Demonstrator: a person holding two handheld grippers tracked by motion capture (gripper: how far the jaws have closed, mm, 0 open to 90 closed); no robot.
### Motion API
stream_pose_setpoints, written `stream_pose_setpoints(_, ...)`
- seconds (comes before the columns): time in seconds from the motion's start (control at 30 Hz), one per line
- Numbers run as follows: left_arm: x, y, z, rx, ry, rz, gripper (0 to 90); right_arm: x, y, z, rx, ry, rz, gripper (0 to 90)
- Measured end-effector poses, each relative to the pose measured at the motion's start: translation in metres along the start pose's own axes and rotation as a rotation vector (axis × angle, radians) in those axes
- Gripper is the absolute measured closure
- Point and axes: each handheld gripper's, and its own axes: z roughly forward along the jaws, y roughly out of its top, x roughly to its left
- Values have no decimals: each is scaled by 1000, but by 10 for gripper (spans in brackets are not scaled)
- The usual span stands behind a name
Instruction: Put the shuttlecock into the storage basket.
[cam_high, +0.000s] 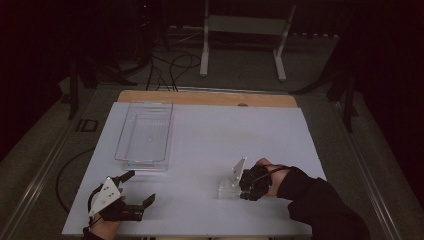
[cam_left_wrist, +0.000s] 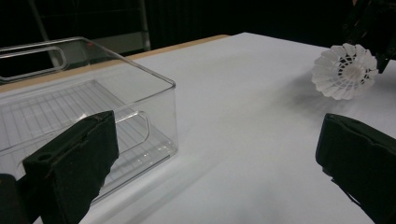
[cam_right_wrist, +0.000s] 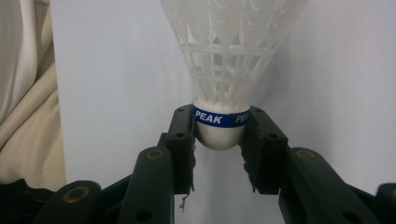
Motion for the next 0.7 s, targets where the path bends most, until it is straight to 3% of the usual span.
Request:
stream_pose_setpoints(0.27,0,1,3,33,-24,2,1,2,2,-8,-20,2,-3,662)
stream_pose_setpoints(0.33,0,2,2,35,-13,12,1,3,3,-11,-22,-4,-8,662)
stream_pose_setpoints(0.43,3,4,1,51,-26,-3,1,3,4,-14,-18,-9,-11,662)
stream_pose_setpoints(0.7,1,14,6,153,-79,19,1,3,5,-17,-7,4,-15,662)
